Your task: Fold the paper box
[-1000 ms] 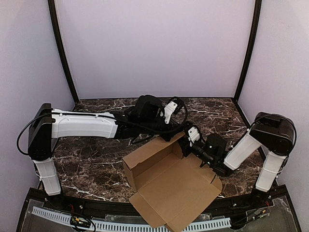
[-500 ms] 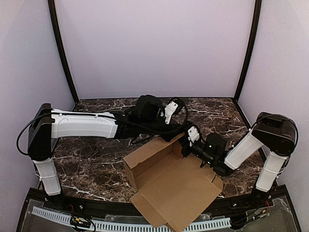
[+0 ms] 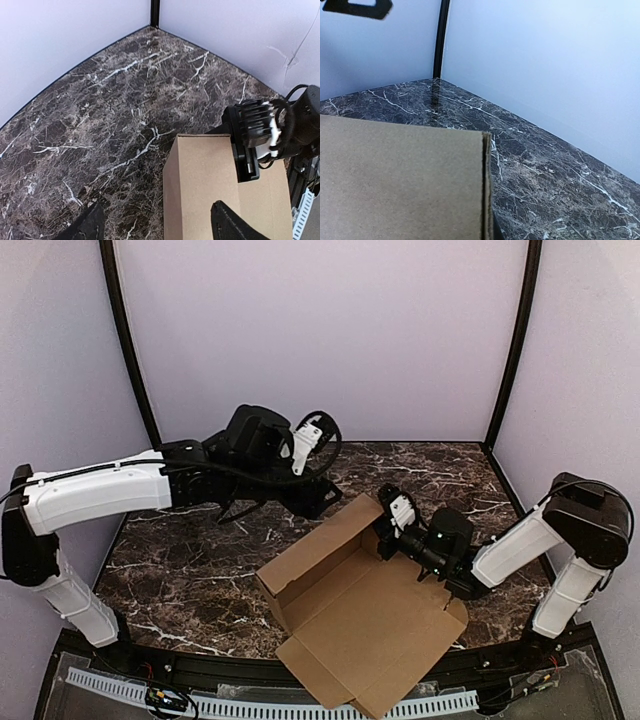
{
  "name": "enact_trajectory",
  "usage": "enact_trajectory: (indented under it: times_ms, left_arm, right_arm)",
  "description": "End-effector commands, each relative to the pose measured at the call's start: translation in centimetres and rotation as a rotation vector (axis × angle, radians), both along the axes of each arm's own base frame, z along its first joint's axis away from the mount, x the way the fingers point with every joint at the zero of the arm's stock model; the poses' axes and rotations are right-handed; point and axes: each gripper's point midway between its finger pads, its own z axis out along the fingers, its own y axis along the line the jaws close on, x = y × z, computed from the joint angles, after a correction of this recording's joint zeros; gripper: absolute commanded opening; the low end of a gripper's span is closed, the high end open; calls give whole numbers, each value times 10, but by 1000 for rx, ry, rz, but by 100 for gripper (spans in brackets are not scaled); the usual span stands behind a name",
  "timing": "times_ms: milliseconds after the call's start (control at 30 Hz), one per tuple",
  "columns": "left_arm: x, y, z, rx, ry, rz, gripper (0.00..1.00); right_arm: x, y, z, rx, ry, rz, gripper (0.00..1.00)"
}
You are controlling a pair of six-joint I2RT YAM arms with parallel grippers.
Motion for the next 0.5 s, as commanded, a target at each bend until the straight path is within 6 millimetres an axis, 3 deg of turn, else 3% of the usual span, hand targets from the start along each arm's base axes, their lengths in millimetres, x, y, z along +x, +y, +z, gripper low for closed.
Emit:
enact_trajectory:
  times_ms: [0,33,133,300,400,467]
  left_arm:
    - [-24,48,-16,55,71,51,71]
    - [-30,52,-10,28,79,50,67]
    - [-50,60,-29,-21,180,39,54]
    - [-68,76,-47,-77,252,60,23]
    - [-72,82,-61,-81,279,78,7]
    - [-79,80,-65,-91,313,58,2]
  right_arm:
    - [3,2,-1,-37,-3,3,0]
    - [3,2,-2,-35,4,2,0]
    - [5,0,-6,-31,24,-13,0]
    - [5,-2,-14,-31,56,-22,0]
    - [4,-4,-15,-27,67,-27,10]
    - [4,-4,-16,-29,74,-25,18]
